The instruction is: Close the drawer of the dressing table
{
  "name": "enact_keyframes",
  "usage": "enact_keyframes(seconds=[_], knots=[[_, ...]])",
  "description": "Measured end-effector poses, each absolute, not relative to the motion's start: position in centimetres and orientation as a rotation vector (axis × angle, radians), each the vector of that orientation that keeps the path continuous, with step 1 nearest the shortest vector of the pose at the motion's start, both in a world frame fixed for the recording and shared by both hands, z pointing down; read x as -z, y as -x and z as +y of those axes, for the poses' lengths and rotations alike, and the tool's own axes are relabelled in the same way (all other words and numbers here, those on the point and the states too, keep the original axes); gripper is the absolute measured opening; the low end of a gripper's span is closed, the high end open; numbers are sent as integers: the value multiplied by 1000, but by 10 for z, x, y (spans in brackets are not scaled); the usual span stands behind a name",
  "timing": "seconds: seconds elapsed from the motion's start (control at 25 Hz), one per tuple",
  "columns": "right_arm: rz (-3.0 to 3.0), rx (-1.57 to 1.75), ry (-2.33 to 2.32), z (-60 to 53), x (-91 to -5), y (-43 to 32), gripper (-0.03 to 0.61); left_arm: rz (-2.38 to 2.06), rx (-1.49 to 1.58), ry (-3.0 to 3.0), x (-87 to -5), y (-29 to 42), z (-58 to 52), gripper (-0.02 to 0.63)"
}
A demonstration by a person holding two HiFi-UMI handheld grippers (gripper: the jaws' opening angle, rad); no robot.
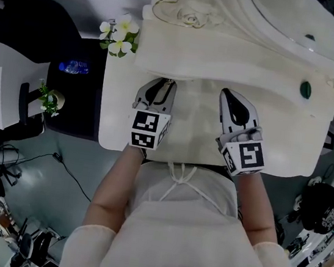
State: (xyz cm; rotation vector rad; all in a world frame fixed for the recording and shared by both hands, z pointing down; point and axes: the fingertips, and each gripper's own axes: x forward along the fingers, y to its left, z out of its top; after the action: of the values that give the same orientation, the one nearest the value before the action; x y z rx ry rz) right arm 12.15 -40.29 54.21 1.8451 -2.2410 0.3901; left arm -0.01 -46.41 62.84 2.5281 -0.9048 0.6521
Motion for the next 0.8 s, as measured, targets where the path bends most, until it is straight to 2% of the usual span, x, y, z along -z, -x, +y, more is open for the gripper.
enact_keyframes(seconds=[0.8], knots=[[-2222, -379, -1857, -402, -538, -128, 6, -943, -620, -2566, -628, -9, -481, 106]])
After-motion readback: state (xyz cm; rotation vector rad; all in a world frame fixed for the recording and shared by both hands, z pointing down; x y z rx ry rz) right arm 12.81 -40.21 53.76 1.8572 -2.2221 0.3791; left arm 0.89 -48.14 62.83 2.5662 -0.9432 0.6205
